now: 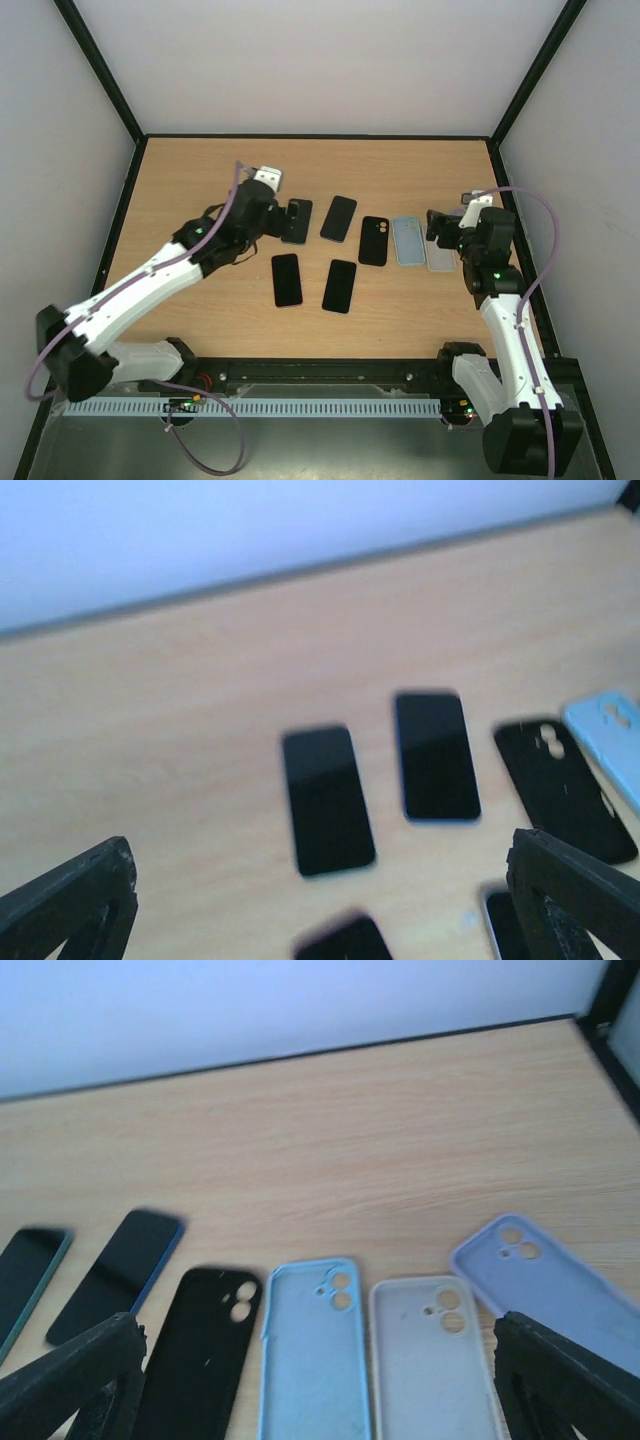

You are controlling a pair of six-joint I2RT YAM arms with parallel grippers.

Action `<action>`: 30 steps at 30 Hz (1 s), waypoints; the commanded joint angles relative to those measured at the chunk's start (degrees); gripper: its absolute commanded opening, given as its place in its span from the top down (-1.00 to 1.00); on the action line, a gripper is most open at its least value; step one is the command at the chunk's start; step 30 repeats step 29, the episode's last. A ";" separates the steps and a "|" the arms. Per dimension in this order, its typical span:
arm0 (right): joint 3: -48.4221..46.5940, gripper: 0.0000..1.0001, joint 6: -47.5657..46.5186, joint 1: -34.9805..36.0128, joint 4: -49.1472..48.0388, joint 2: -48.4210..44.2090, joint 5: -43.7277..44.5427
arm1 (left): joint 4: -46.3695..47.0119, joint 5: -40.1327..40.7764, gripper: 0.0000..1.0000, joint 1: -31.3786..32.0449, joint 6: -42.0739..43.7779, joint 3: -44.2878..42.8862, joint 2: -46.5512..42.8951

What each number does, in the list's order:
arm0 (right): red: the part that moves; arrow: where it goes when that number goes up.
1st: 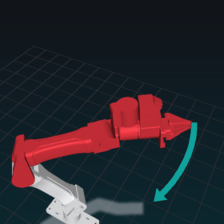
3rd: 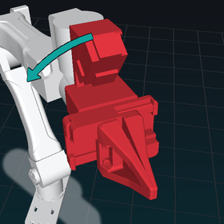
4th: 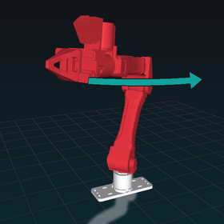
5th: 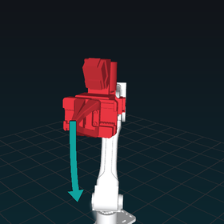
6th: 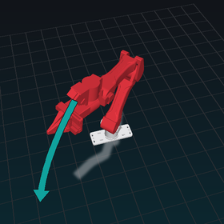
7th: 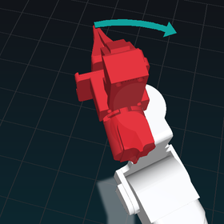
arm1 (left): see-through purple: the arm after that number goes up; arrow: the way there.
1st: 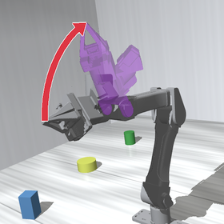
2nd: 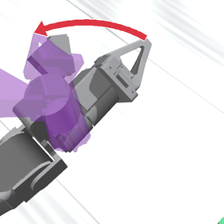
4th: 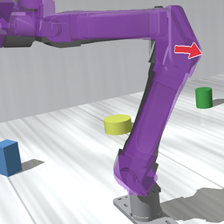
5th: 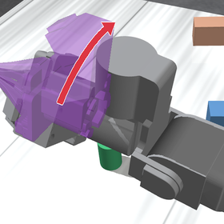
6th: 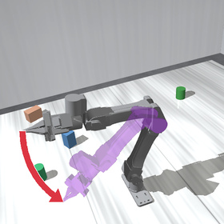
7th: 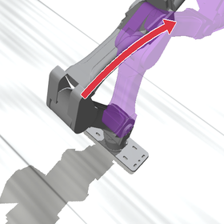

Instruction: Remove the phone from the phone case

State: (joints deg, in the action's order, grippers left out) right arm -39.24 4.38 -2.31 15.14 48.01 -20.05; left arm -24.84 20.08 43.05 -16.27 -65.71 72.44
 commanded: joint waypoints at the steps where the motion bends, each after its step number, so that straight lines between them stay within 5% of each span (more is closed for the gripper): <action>1: 1.35 -0.88 8.65 -0.22 -8.17 -2.37 12.94 | 4.67 9.55 -1.00 -1.04 8.55 2.90 -8.04; 13: -1.16 -0.95 12.10 -0.16 -10.50 -7.07 19.62 | 23.84 14.76 -1.00 -5.01 10.01 25.10 -29.40; 20: -3.23 -0.95 6.33 -0.07 -8.22 -10.10 10.67 | 22.42 15.61 -1.00 -5.25 9.74 24.02 -26.91; 30: 0.11 -0.95 6.38 -0.07 -10.27 -9.44 10.87 | 23.26 17.00 -1.00 -5.56 9.50 24.66 -26.81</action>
